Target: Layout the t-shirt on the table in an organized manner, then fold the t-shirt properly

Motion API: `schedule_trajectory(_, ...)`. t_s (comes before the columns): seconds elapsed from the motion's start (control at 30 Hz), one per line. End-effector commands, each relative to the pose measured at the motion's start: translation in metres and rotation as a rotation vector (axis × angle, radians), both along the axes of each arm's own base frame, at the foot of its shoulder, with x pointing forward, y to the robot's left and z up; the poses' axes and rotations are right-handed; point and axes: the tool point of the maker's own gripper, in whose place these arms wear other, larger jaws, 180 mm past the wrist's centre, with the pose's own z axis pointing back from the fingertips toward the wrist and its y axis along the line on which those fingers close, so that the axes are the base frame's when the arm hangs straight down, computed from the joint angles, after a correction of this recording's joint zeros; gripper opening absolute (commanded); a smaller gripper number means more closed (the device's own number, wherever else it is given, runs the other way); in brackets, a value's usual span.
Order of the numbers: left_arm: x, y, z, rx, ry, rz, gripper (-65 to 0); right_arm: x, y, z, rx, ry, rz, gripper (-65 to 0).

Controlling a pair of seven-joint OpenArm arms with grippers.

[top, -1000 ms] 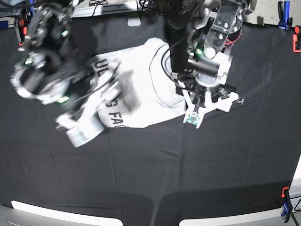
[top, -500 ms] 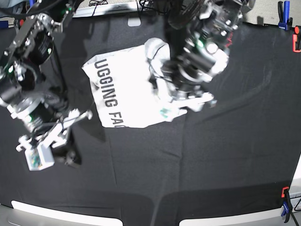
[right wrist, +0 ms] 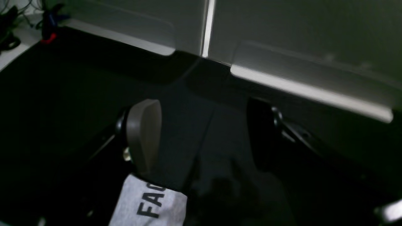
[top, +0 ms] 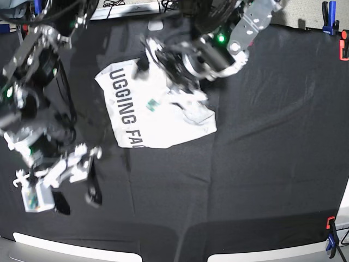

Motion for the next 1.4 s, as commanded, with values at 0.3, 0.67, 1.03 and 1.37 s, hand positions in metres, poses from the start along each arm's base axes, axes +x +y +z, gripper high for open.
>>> schedule_trajectory(0.3, -0.019, -0.020, 0.007, -0.104, 0.027, 0.005, -27.9, 0.057, -0.035, -0.086, 0.104, 0.355, -0.080, -23.5)
schedule_trajectory(0.67, -0.039, -0.029, -0.058, -0.039, 0.189, -0.065, -27.9, 0.086, 0.001, -0.132, -0.072, 0.497, -0.002, -23.5)
schedule_trajectory(1.03, -0.013, -0.009, -0.087, 0.135, 0.120, -0.051, -27.9, 0.073, 0.004, -0.203, -0.352, 0.682, -0.056, -23.5)
schedule_trajectory(1.37, 0.002, 0.021, -0.117, 0.340, 0.059, 0.007, -27.9, 0.042, 0.012, -0.227, -0.358, 0.803, 0.059, -23.5)
